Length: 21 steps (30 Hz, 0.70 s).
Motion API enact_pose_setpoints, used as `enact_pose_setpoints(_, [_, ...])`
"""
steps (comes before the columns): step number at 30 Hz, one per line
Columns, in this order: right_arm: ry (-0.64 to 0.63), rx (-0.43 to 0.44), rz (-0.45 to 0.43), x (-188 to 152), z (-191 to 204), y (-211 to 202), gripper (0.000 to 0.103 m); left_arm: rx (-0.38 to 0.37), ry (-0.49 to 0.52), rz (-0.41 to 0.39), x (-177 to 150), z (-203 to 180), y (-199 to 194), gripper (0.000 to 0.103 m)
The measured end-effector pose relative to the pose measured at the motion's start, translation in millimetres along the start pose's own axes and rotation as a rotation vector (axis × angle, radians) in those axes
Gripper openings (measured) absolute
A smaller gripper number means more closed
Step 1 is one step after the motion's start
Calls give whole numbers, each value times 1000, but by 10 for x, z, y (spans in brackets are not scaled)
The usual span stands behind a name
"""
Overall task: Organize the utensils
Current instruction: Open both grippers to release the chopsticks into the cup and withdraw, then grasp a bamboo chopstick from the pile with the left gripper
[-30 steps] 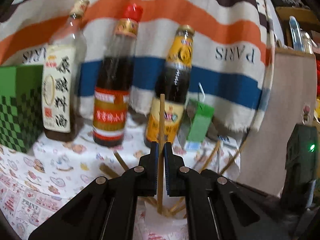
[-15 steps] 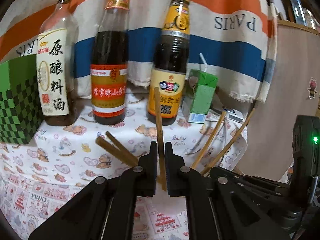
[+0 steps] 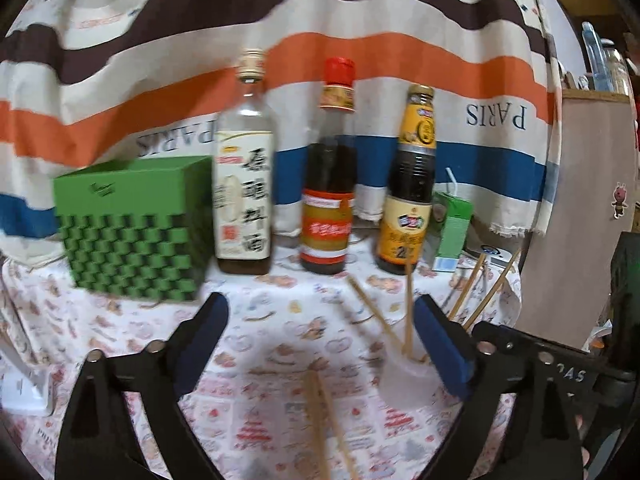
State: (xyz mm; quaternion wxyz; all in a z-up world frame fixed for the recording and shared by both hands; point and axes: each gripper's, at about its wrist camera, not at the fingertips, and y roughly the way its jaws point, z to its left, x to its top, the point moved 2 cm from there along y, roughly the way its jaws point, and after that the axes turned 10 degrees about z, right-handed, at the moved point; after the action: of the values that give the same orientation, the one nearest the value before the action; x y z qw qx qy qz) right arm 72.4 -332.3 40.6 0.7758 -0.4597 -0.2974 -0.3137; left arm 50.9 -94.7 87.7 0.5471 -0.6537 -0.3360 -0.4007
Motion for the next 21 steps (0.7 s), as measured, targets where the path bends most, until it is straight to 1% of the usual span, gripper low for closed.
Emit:
enact_pose_setpoints(2, [-26,17,-8,-67,100,-14,52,5,-5,12,-77,119,-30,101])
enact_pose_setpoints(3, [-41,22,-9,-104,145,-13,54,25,0,19,-132,179,-33,102])
enact_pose_setpoints(4, [-55,27,-7,-140,182,-6,56,53,8,22,-188,220,-39,102])
enact_pose_setpoints(5, [-73,32,-4,-183,220,10,56,98,13,27,-246,256,-26,102])
enact_pose_setpoints(6, [-93,36,0,-236,251,39,58,161,11,29,-319,302,-18,102])
enact_pose_setpoints(7, [-102,34,3,-272,267,59,59,193,14,25,-383,333,-22,102])
enact_pose_setpoints(8, [-111,31,9,-311,275,87,59,196,26,23,-439,360,-25,102])
enact_pose_setpoints(10, [-129,10,43,-366,280,174,59,149,60,42,-541,420,1,102])
enact_pose_setpoints(13, [-111,-1,68,-394,210,254,60,86,68,78,-615,459,52,102])
enact_pose_setpoints(14, [-103,-3,79,-404,186,277,60,84,66,83,-639,464,57,102])
enact_pose_setpoints(15, [-100,-9,93,-422,171,301,61,79,56,90,-661,463,62,102])
enact_pose_setpoints(17, [-106,-39,97,-447,162,325,66,7,21,139,-703,493,102,102])
enact_pose_setpoints(18, [-112,-71,96,-458,166,342,72,-30,-7,170,-716,517,132,102])
enact_pose_setpoints(19, [-111,-100,97,-470,164,358,72,-50,-35,192,-730,535,158,102])
enact_pose_setpoints(20, [-105,-100,102,-479,155,373,72,-58,-50,210,-743,532,184,102])
enact_pose_setpoints(21, [-106,-78,122,-490,156,400,72,-57,-50,234,-764,519,226,102])
